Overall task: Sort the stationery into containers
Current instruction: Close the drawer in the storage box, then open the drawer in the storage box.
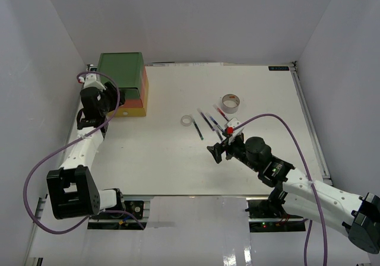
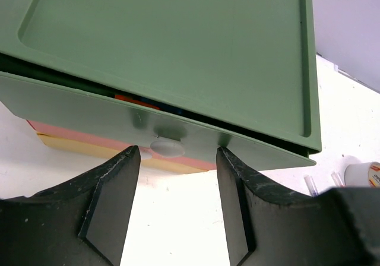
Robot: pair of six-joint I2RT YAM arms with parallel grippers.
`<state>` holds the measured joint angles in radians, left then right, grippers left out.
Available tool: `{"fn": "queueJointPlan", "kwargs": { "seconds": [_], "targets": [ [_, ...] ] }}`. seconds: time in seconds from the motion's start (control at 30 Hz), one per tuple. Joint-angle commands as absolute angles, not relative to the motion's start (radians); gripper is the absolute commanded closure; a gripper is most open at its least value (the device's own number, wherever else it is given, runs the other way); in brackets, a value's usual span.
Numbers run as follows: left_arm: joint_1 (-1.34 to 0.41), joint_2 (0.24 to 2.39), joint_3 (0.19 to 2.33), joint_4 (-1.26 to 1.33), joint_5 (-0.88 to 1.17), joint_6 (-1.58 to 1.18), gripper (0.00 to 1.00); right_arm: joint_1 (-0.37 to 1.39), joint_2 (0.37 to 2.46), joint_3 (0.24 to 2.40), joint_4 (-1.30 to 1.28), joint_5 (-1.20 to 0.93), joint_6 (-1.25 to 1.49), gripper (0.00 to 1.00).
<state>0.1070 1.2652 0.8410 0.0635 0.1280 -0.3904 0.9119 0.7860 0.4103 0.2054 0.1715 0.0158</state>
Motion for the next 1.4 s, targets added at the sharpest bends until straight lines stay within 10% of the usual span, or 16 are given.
{"fn": "queueJointPlan", "kwargs": {
  "seconds": [0.0, 0.87, 1.37],
  "targets": [
    [0.101, 1.266, 0.881, 0.129, 0.135, -0.396, 0.35, 0.913, 0.776, 0.414, 0.249, 0.153, 0.005, 0.10],
    [0.141, 1.049, 0.629, 0.095, 0.123, -0.644, 0.26, 0.913, 0.744, 0.403, 0.233, 0.114, 0.015, 0.10],
    [0.253, 1.195, 0.342, 0.685, 0.334, -1.003, 0.37, 0.913, 0.695, 0.350, 0.285, 0.035, 0.043, 0.10]
  ]
}}
